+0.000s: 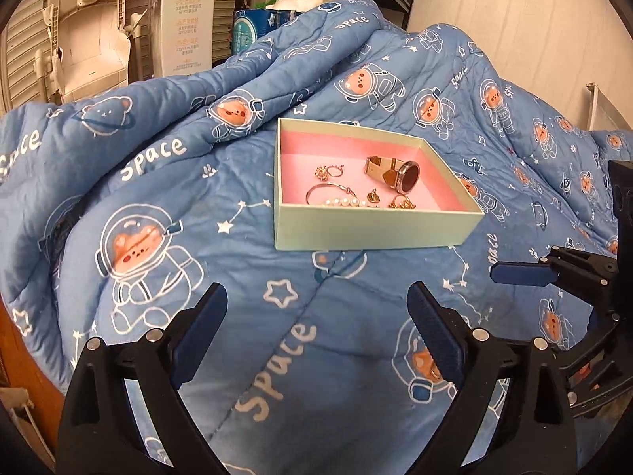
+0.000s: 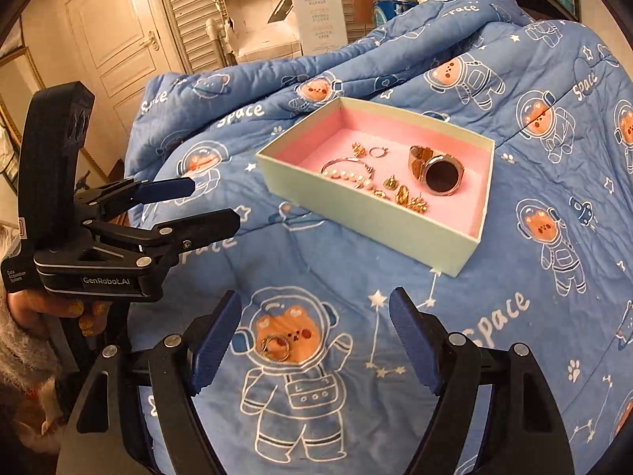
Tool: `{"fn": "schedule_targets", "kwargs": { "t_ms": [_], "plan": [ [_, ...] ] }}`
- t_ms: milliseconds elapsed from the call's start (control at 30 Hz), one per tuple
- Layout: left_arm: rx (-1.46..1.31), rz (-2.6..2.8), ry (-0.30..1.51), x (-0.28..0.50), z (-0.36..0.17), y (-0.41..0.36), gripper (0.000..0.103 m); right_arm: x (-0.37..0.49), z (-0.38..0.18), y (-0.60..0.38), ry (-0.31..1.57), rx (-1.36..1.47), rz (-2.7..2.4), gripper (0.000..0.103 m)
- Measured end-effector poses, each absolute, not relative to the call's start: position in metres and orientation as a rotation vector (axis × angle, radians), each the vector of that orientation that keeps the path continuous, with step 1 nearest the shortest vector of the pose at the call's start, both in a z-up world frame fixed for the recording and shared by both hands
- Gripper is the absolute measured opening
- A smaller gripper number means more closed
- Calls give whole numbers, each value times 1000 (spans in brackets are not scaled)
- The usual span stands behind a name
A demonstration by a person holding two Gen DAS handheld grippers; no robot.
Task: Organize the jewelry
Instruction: 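Lower the right gripper onto the rose-gold ring and close it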
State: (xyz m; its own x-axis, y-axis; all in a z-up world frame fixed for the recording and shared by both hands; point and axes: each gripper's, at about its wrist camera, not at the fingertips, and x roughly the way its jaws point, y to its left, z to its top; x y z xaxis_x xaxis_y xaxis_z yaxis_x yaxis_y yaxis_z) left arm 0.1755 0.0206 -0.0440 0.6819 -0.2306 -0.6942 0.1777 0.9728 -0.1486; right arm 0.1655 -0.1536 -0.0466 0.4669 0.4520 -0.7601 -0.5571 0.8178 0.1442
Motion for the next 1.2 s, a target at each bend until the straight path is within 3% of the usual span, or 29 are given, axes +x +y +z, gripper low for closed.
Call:
{"fn": "schedule_targets", "kwargs": {
  "t_ms": [267, 400, 633, 700, 1200],
  "plan": [
    [-46, -198, 794, 152, -56, 15, 91, 144, -71, -142, 933, -163, 643, 58],
    [-70, -184, 803, 146, -61, 20, 91, 141, -79, -140, 951, -163, 642, 42],
    [-47, -178, 816, 139, -69, 15, 91, 142, -86, -136, 956, -158, 621, 30],
    [-49, -181, 817, 139, -70, 13, 91, 143, -87, -135, 955, -156, 620, 20],
    [-41, -187, 809, 143, -63, 12, 91, 147, -78, -139, 961, -124, 633, 19]
  ]
}}
